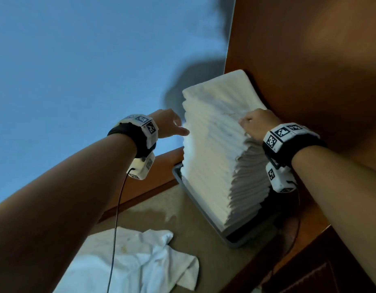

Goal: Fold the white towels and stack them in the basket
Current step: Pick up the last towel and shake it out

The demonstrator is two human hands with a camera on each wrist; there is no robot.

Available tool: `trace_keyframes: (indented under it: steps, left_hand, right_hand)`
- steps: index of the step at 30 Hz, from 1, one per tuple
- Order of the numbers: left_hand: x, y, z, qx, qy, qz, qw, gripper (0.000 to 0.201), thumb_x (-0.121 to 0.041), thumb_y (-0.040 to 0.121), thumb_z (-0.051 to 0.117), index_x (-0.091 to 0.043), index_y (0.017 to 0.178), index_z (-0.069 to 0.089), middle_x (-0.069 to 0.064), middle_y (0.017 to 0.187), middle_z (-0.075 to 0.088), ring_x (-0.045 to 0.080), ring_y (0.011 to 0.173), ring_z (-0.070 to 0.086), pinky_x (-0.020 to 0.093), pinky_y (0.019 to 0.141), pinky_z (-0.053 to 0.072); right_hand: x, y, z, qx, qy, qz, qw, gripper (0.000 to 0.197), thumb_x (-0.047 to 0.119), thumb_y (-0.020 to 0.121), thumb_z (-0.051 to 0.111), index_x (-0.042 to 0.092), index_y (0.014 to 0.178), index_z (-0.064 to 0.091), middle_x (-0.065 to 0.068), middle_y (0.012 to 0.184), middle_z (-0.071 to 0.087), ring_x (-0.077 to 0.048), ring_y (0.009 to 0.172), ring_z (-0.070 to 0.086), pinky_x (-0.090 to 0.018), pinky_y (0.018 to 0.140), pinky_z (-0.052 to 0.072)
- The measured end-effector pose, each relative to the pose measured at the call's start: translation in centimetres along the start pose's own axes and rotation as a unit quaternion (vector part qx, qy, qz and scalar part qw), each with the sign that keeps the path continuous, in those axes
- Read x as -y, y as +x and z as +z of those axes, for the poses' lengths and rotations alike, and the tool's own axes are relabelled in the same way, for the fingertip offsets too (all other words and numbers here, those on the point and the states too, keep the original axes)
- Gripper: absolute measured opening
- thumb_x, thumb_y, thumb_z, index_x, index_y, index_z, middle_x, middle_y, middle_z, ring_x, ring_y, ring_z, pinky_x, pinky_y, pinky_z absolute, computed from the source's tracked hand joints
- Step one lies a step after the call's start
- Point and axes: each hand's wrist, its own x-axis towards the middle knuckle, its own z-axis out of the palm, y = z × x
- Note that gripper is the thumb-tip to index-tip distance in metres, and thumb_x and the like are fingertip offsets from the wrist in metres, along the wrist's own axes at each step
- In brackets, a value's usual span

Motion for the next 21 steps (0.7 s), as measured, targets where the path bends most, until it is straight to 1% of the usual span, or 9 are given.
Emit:
trace_keyframes:
  steps: [1,3,6,8,10,13,16,18,21]
  left_hand:
    - [1.0,-1.9,0.0,0.004,-0.01,-0.003,1.0,0.048,-0.052,0.092,0.065,-0.017,0.124,0.067,0.005,0.126,0.067,0.023,0.106,0.061,0.027,0.088,0.038]
    - [3.2,-5.9,0.2,0.015,-0.031,-0.014,0.999,0.044,-0.051,0.091,0.066,-0.018,0.12,0.068,0.004,0.119,0.068,0.019,0.091,0.058,0.029,0.088,0.041]
    - [7.4,-11.7,1.7,0.025,-0.037,-0.03,0.999,0.042,-0.052,0.091,0.066,-0.02,0.117,0.07,-0.001,0.11,0.067,0.018,0.094,0.06,0.03,0.09,0.044]
    - [10.6,-15.3,3.4,0.035,-0.039,-0.05,0.997,0.039,-0.053,0.089,0.067,-0.021,0.111,0.073,-0.002,0.106,0.067,0.019,0.101,0.062,0.031,0.087,0.045]
    - [13.7,-18.8,5.3,0.056,-0.041,-0.075,0.995,0.038,-0.051,0.089,0.068,-0.018,0.108,0.074,-0.003,0.106,0.069,0.019,0.103,0.064,0.032,0.087,0.048]
    - [17.9,-22.9,8.4,0.094,-0.031,-0.102,0.99,0.037,-0.049,0.09,0.068,-0.019,0.112,0.073,-0.003,0.114,0.071,0.02,0.106,0.064,0.035,0.095,0.049]
    - [21.1,-25.4,11.4,0.13,-0.024,-0.137,0.982,0.039,-0.05,0.09,0.068,-0.02,0.114,0.072,0.002,0.116,0.071,0.023,0.104,0.065,0.036,0.093,0.052]
    - [22.5,-26.3,13.7,0.151,-0.027,-0.159,0.975,0.042,-0.049,0.091,0.067,-0.019,0.121,0.069,0.004,0.121,0.069,0.025,0.107,0.065,0.035,0.092,0.053]
    - [23.9,-26.9,17.5,0.18,-0.021,-0.173,0.968,0.046,-0.052,0.092,0.064,-0.022,0.127,0.065,0.005,0.125,0.068,0.025,0.11,0.065,0.039,0.094,0.053]
  right_hand:
    - [0.4,-1.1,0.7,-0.043,-0.025,-0.015,0.999,0.03,0.032,0.093,0.051,0.007,0.082,0.064,-0.018,0.1,0.066,-0.037,0.096,0.06,-0.036,0.078,0.048]
    - [1.8,-4.1,2.0,-0.108,-0.075,-0.056,0.99,0.025,0.026,0.089,0.055,0.006,0.095,0.069,-0.019,0.115,0.064,-0.039,0.109,0.054,-0.042,0.091,0.046]
    - [4.8,-8.5,4.8,-0.132,-0.05,-0.078,0.987,0.033,0.026,0.087,0.06,0.008,0.112,0.072,-0.015,0.13,0.06,-0.037,0.122,0.046,-0.047,0.105,0.038]
    - [7.3,-11.3,7.5,-0.065,0.016,-0.054,0.996,0.029,0.028,0.089,0.059,0.01,0.107,0.073,-0.013,0.123,0.065,-0.035,0.117,0.053,-0.041,0.099,0.045]
    - [10.0,-14.1,10.9,0.021,0.07,-0.046,0.996,0.022,0.029,0.088,0.061,0.012,0.091,0.074,-0.012,0.108,0.071,-0.034,0.101,0.062,-0.036,0.086,0.051]
    - [13.3,-18.0,15.9,0.121,0.081,-0.051,0.988,0.019,0.031,0.086,0.065,0.017,0.077,0.072,-0.009,0.091,0.071,-0.031,0.088,0.065,-0.035,0.078,0.054]
    - [15.8,-20.9,20.7,0.203,0.064,-0.064,0.975,0.02,0.032,0.087,0.065,0.016,0.08,0.075,-0.005,0.086,0.071,-0.027,0.083,0.066,-0.034,0.074,0.054]
    - [17.0,-22.1,23.9,0.24,0.048,-0.083,0.966,0.022,0.03,0.088,0.063,0.013,0.08,0.074,-0.008,0.084,0.071,-0.028,0.084,0.065,-0.029,0.07,0.048]
    - [17.9,-22.7,28.5,0.277,0.007,-0.101,0.955,0.023,0.025,0.091,0.06,0.006,0.092,0.074,-0.013,0.094,0.07,-0.031,0.092,0.064,-0.029,0.074,0.047]
